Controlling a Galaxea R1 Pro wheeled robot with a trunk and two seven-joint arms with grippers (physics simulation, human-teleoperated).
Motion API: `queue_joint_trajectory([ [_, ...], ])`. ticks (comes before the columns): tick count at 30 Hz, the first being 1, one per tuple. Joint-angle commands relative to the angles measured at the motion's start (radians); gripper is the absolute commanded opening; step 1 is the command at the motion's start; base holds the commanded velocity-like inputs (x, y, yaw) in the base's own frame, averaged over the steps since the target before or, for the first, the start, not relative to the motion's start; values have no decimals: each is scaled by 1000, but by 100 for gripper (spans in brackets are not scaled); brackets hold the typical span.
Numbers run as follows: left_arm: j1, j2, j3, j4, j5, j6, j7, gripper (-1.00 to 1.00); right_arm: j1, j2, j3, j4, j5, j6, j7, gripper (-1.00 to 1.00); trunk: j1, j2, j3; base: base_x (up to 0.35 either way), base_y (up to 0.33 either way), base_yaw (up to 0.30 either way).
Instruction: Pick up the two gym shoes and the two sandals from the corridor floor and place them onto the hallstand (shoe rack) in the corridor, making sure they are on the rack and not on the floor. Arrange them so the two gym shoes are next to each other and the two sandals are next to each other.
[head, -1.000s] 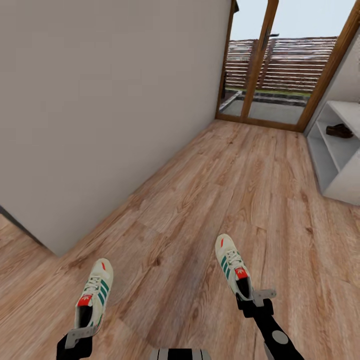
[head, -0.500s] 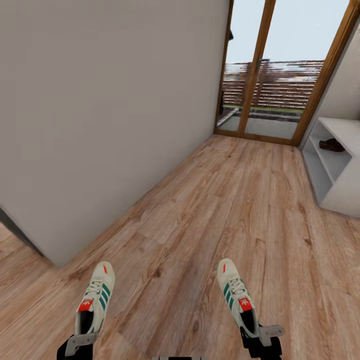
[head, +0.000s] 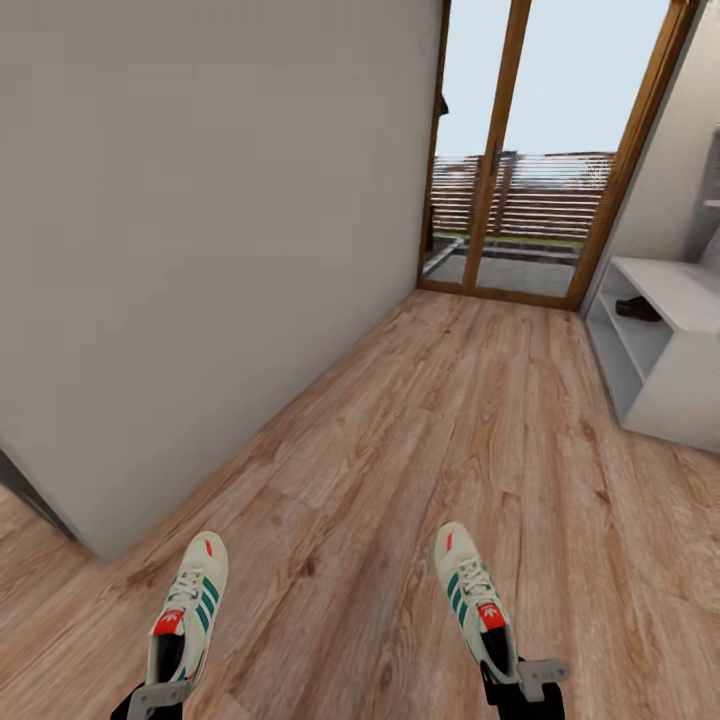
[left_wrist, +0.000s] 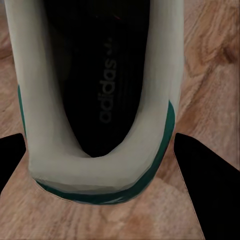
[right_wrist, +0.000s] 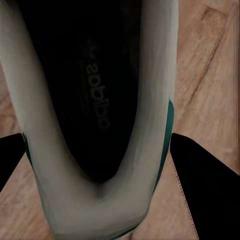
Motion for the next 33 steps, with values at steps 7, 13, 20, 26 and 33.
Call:
queue_joint_trajectory([
  [7,0,0,8,1,-5,-3,-7,-100,-1,-2,-34,1,7,-3,-4,-100,-27,49,32,0,0,-94],
  [13,0,-1,7,1,-5,-3,-7,-100,-1,-2,-89,1,8,-2,-3,-100,-50,91,60,0,0,-98],
  [20,0,-1,7,2,-5,-3,-7,-100,-1,1,-103,1,8,-1,-1,-100,-77,140,85,0,0,-57],
  [26,0,-2,7,3,-5,-3,-7,-100,0,1,-103,1,8,-1,0,-100,-100,182,106,0,0,-215],
  [33,0,-2,7,3,-4,-3,-7,-100,0,1,-103,1,9,-1,-1,-100,-127,231,132,0,0,-267],
])
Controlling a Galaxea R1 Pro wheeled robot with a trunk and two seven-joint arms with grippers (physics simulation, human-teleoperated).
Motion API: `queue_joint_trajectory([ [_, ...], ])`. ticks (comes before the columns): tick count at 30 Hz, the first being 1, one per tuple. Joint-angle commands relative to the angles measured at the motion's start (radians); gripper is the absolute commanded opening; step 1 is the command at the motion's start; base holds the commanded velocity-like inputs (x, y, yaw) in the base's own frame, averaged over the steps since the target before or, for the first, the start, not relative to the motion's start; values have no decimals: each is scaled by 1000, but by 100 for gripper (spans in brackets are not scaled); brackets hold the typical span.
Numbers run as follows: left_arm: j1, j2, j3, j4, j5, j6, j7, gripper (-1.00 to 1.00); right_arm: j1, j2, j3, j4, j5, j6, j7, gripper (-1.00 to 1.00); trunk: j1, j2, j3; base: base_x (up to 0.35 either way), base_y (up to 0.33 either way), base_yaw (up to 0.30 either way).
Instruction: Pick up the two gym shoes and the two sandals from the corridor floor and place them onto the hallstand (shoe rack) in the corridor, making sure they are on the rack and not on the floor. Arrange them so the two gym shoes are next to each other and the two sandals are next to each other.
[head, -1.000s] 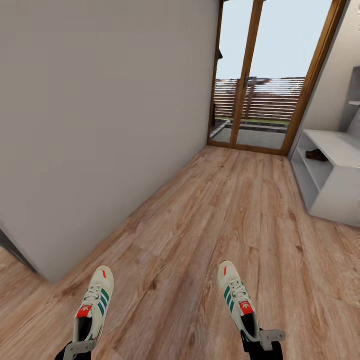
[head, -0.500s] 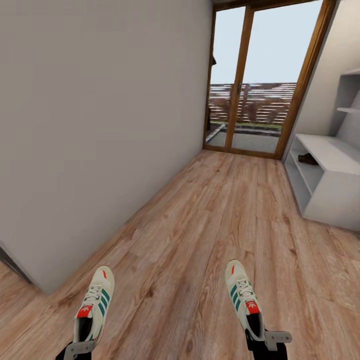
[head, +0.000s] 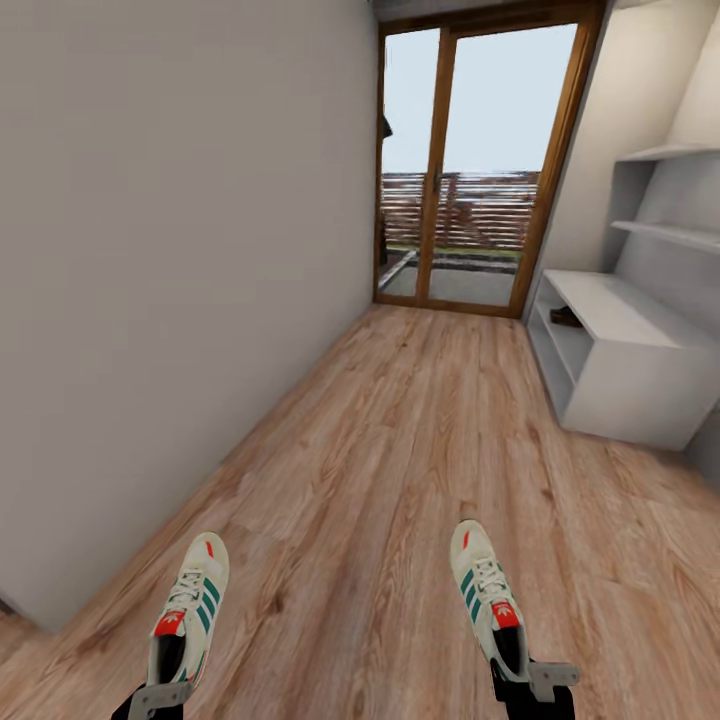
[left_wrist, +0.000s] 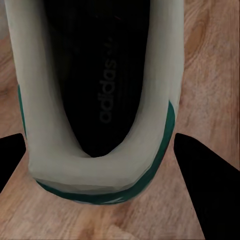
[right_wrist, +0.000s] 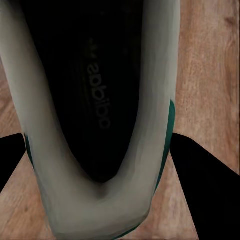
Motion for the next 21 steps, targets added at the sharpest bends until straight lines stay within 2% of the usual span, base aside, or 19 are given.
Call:
queue_joint_trajectory([
  [1,-1,0,8,0,-4,-3,-7,-100,-1,0,-5,1,8,-3,-3,-100,-4,7,3,0,0,-271],
  [11,-1,0,9,0,-4,-3,-7,-100,-1,1,-4,2,8,-3,0,-100,-42,77,41,0,0,-272],
  [21,-1,1,9,0,-4,-2,-7,-100,-1,2,-3,2,9,-3,1,-100,-42,77,48,6,0,-263],
])
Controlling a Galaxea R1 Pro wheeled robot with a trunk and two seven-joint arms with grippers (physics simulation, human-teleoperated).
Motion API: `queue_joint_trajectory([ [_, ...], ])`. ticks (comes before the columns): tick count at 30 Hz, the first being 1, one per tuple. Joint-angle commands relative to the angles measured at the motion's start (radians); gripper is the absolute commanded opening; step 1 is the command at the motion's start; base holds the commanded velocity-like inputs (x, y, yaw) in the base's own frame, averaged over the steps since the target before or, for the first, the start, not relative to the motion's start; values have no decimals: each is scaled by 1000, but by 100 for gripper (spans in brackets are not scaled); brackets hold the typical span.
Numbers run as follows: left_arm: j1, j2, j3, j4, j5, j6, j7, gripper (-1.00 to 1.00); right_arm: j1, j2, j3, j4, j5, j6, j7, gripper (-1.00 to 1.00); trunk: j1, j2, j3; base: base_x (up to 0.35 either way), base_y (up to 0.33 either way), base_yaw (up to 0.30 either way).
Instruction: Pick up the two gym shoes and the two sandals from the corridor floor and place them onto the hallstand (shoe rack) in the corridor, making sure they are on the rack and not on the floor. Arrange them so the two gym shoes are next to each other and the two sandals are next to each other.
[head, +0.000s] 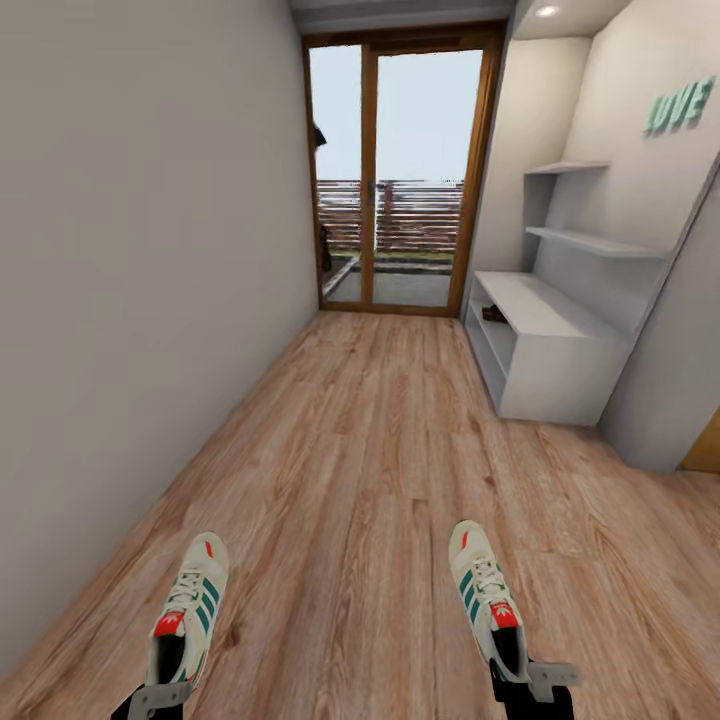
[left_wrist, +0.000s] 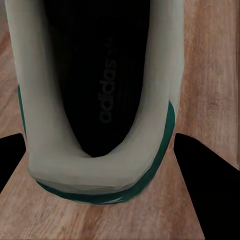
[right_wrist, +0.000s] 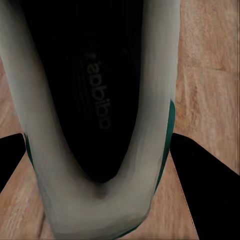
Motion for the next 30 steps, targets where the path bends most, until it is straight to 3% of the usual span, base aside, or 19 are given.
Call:
queue_joint_trajectory([
  [1,-1,0,9,0,-3,-3,-8,-100,-1,0,-5,1,8,-3,-2,-100,0,0,0,72,0,-174],
  [30,-1,1,11,0,-2,-2,-7,-100,-1,2,-4,1,10,-3,1,-100,0,0,1,311,0,-11],
])
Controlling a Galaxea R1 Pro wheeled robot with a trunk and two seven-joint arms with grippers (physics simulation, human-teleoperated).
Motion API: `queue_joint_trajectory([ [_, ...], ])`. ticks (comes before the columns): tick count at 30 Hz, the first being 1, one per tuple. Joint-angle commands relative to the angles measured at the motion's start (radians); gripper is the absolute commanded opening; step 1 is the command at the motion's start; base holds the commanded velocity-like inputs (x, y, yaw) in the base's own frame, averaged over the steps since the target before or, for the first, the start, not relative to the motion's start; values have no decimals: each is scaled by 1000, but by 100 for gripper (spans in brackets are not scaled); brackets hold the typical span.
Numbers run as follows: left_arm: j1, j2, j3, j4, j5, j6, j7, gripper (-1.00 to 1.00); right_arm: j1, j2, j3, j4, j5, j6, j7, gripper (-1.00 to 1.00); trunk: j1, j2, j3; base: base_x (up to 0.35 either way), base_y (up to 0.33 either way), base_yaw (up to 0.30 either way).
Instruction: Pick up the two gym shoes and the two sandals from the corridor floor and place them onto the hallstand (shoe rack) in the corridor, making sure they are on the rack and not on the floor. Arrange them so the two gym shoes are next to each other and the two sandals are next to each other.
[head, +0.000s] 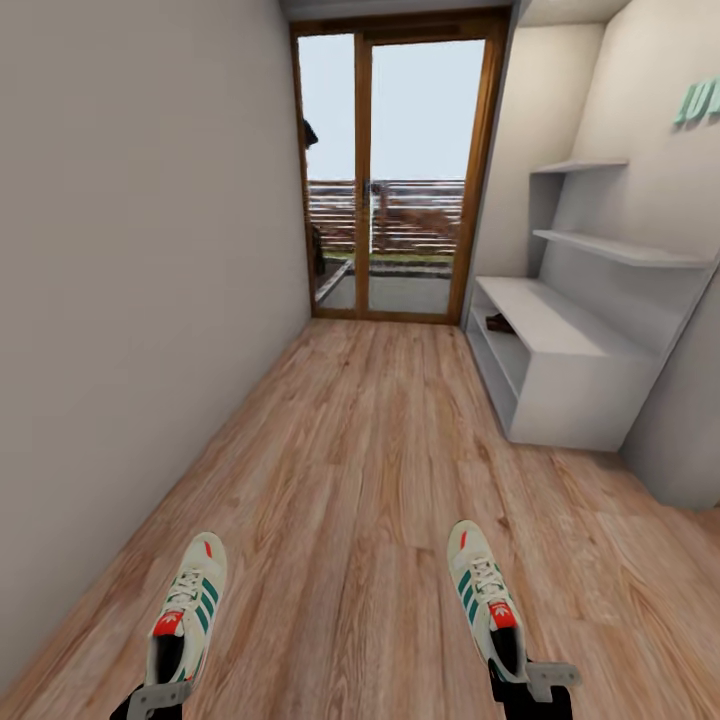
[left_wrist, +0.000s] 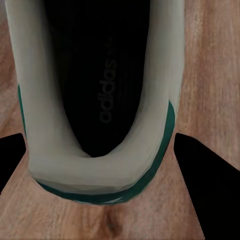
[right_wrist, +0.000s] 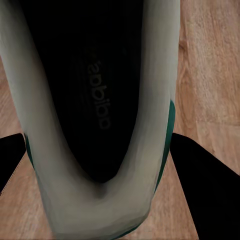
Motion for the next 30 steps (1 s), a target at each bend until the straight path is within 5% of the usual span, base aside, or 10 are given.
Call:
queue_joint_trajectory([
  [1,-1,0,9,0,-3,-3,-8,-100,-1,0,-6,1,8,-3,-2,-100,0,0,-1,338,0,0],
  [30,-1,0,9,2,-3,-3,-8,-100,-1,0,-6,1,9,-3,-2,-100,0,0,-1,337,0,0],
])
